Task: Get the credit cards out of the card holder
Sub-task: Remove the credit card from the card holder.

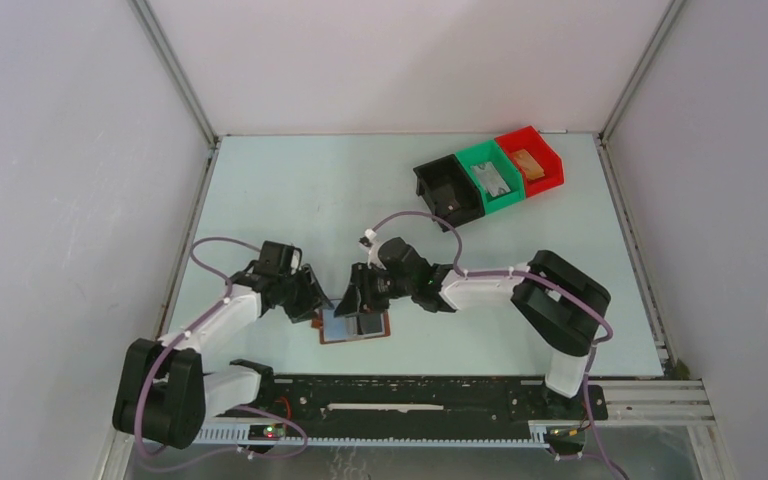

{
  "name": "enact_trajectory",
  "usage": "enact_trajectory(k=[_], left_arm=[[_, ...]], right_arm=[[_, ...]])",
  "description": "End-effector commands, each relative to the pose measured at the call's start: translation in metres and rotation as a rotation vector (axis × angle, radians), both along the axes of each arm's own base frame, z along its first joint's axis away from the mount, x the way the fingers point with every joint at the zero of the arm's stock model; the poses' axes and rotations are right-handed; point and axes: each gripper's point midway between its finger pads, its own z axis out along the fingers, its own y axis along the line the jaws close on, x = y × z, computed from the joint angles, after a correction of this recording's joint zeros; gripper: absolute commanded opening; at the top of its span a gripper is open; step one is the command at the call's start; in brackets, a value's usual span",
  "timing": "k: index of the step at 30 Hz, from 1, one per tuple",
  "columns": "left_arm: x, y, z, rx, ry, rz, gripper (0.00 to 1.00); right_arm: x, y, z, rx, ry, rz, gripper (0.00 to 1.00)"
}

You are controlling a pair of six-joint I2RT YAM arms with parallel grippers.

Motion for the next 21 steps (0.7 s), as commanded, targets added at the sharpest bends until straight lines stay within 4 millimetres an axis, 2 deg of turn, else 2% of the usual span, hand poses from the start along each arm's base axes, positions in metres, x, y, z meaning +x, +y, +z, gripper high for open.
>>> enact_trajectory(k=[1, 8, 11, 14, 16, 18, 21], left_arm=[[0.018, 0.023, 0.028, 0.093, -0.074, 0.087, 0.52], [0.030, 0.045, 0.054, 0.159, -0.124, 0.199, 0.51], [0.033, 0.042, 0.060, 0.138, -0.147, 0.187, 0.50], [0.032, 0.017, 0.063, 0.017, -0.169, 0.086, 0.44], [0.029, -0.011, 0.066, -0.140, -0.186, 0.011, 0.39], [0.020, -0.032, 0.067, -0.269, -0.178, -0.041, 0.38], [0.011, -0.032, 0.053, -0.255, -0.141, -0.049, 0.38]], right_arm=[[-0.001, 0.018, 0.006, 0.033, -0.028, 0.059, 0.47], [0.001, 0.021, 0.006, 0.038, -0.023, 0.072, 0.47], [0.002, 0.017, 0.009, 0.027, -0.033, 0.064, 0.47], [0.010, 0.007, 0.007, -0.003, -0.040, 0.017, 0.46], [0.017, -0.003, 0.001, -0.018, -0.016, -0.043, 0.44], [0.023, -0.011, -0.005, -0.020, 0.021, -0.089, 0.42], [0.027, -0.014, -0.014, -0.028, 0.056, -0.106, 0.38]])
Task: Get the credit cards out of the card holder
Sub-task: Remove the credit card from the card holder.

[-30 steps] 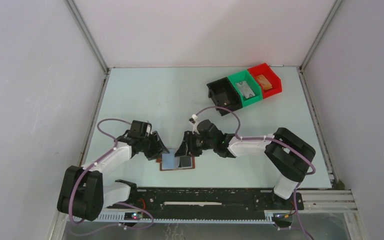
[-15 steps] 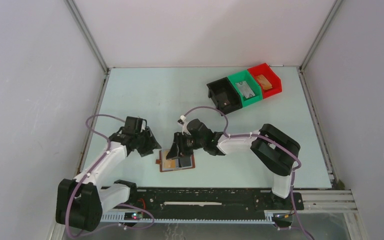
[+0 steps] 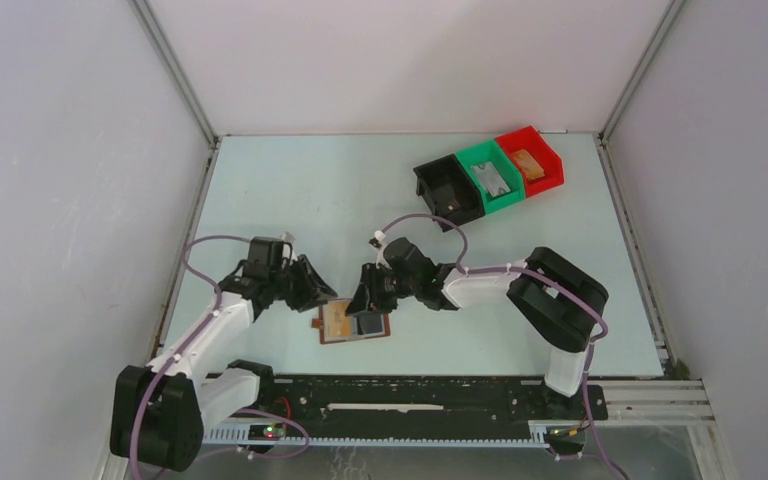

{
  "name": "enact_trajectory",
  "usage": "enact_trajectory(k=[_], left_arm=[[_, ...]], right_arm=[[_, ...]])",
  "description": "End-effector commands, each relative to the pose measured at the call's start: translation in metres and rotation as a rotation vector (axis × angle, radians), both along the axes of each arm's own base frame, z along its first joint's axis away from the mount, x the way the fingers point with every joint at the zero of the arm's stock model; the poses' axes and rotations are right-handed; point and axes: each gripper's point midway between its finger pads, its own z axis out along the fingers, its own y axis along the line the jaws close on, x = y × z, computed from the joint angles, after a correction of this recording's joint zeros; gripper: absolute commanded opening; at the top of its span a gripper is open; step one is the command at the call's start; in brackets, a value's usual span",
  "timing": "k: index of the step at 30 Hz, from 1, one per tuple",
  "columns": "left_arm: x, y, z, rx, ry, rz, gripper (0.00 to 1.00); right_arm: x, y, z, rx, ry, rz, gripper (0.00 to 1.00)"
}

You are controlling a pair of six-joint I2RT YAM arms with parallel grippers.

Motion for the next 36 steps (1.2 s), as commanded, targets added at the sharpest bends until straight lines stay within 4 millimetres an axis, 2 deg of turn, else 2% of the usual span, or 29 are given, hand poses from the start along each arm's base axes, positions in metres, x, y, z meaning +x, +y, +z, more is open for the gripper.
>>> enact_trajectory(k=[1, 7, 12, 16, 27, 36], left_arm=[[-0.012, -0.021, -0.002, -0.113, 0.008, -0.082, 0.38], [-0.021, -0.012, -0.032, -0.054, 0.104, -0.048, 0.31], [-0.029, 0.006, -0.054, 0.054, 0.173, -0.011, 0.26], [-0.032, 0.010, -0.064, 0.077, 0.206, 0.005, 0.25], [-0.037, 0.016, -0.080, 0.120, 0.255, 0.024, 0.25], [-0.037, 0.012, -0.082, 0.090, 0.258, 0.017, 0.25]], right_arm=[[0.015, -0.004, 0.005, 0.025, 0.028, -0.070, 0.37], [0.018, -0.002, -0.013, 0.021, 0.108, -0.103, 0.29], [0.020, -0.003, -0.030, 0.009, 0.164, -0.119, 0.27], [0.017, -0.003, -0.039, -0.007, 0.180, -0.120, 0.27], [0.015, -0.006, -0.058, -0.049, 0.209, -0.136, 0.34], [0.012, 0.001, -0.059, -0.040, 0.213, -0.120, 0.35]])
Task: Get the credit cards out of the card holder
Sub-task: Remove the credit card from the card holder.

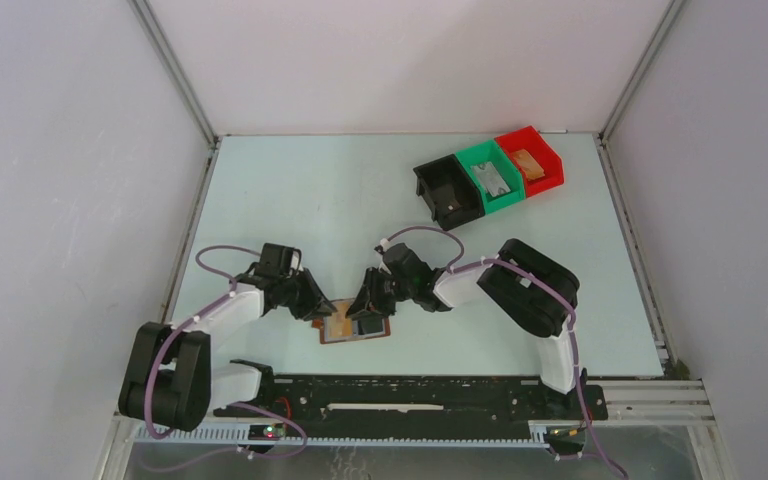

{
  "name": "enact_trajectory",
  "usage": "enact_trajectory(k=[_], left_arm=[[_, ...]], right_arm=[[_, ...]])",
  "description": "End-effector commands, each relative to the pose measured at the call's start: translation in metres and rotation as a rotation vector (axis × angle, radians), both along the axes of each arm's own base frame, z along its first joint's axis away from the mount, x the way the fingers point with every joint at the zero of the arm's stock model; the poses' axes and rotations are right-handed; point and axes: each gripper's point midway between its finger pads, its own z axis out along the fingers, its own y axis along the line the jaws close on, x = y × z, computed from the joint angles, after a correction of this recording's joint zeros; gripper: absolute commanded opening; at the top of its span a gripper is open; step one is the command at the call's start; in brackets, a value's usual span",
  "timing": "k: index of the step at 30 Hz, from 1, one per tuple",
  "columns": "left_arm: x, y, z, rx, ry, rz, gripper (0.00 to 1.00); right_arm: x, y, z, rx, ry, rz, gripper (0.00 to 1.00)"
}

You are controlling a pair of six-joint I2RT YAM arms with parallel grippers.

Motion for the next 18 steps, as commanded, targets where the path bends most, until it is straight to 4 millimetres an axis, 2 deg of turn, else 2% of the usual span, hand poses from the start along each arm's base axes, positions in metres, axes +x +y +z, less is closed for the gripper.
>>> enact_trajectory(k=[1, 7, 11, 15, 18], left_arm=[[-0.017, 0.013, -0.024, 0.078, 0.071, 0.015, 0.25], [-0.020, 0.013, -0.028, 0.074, 0.082, 0.012, 0.25], [-0.022, 0.012, -0.032, 0.071, 0.096, 0.007, 0.24], [-0.023, 0.011, -0.034, 0.066, 0.102, 0.005, 0.24], [-0.023, 0.010, -0.034, 0.066, 0.099, 0.003, 0.24]], right_arm=[[-0.002, 0.001, -0.011, -0.019, 0.017, 0.001, 0.34], [-0.003, 0.008, -0.008, 0.026, 0.044, 0.005, 0.28], [-0.004, 0.008, -0.008, 0.027, 0.043, 0.006, 0.20], [-0.003, 0.012, 0.001, 0.049, 0.016, 0.015, 0.13], [-0.002, 0.016, 0.009, 0.081, 0.000, 0.021, 0.11]])
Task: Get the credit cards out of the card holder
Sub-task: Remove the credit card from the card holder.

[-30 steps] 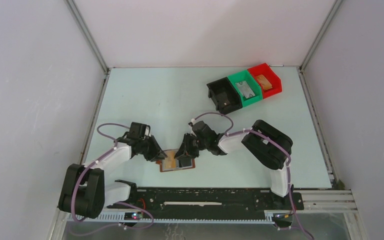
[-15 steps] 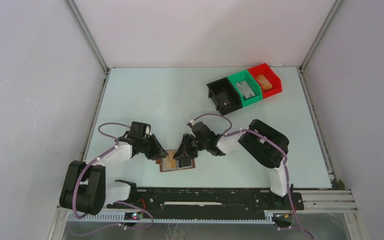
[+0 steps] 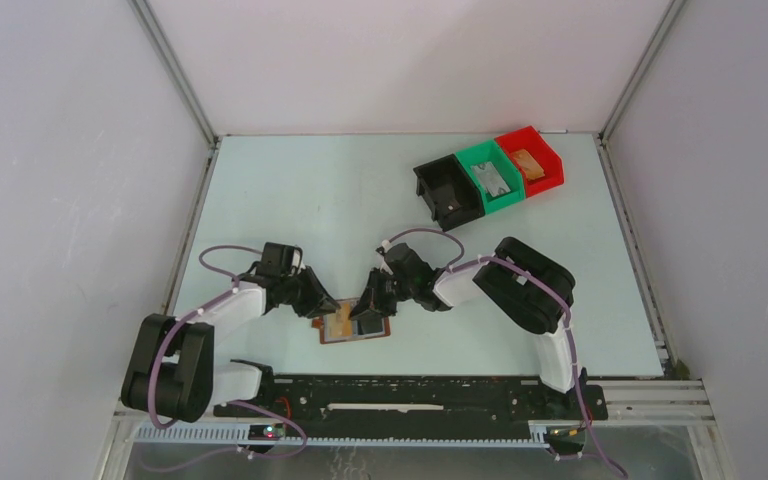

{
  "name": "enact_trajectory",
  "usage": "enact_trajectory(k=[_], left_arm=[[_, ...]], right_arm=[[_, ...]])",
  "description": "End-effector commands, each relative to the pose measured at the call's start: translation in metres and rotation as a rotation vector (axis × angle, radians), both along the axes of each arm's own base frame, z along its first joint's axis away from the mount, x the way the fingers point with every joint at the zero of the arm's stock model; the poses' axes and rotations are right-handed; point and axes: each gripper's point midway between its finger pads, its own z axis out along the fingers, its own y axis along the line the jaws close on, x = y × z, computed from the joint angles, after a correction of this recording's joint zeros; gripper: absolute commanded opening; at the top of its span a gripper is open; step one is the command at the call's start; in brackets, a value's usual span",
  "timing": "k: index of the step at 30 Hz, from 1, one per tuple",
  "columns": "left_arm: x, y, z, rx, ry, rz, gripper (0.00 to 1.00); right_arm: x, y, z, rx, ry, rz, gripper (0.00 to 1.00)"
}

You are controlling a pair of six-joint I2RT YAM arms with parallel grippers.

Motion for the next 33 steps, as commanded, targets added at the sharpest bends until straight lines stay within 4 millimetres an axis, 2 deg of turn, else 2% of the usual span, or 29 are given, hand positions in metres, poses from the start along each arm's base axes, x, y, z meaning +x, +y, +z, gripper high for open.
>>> enact_trajectory(k=[1, 4, 8, 15, 19, 22, 24, 28, 33], left_arm=[[-0.030, 0.018, -0.032, 0.109, 0.112, 0.008, 0.24], [-0.031, 0.018, -0.033, 0.109, 0.113, 0.008, 0.24], [-0.031, 0.017, -0.034, 0.106, 0.117, 0.004, 0.24], [-0.031, 0.015, -0.030, 0.097, 0.111, 0.000, 0.24], [-0.024, 0.024, -0.008, 0.140, 0.029, 0.028, 0.26], [-0.019, 0.033, 0.012, 0.181, -0.039, 0.060, 0.32], [-0.021, 0.032, 0.016, 0.168, -0.043, 0.061, 0.35], [-0.027, 0.028, 0.009, 0.149, -0.007, 0.045, 0.37], [-0.031, 0.020, 0.001, 0.121, 0.032, 0.012, 0.33]], right_arm=[[0.002, 0.015, 0.015, 0.069, -0.052, 0.007, 0.11], [0.001, 0.018, 0.022, 0.094, -0.070, 0.015, 0.12], [0.001, 0.023, 0.030, 0.125, -0.091, 0.022, 0.17], [0.005, 0.021, 0.032, 0.125, -0.109, -0.004, 0.24], [0.007, 0.017, 0.027, 0.109, -0.100, -0.007, 0.25], [0.007, 0.016, 0.025, 0.102, -0.096, -0.008, 0.25], [0.007, 0.016, 0.024, 0.099, -0.094, -0.009, 0.25], [0.009, 0.015, 0.025, 0.103, -0.094, -0.016, 0.25], [0.009, 0.015, 0.026, 0.104, -0.094, -0.017, 0.25]])
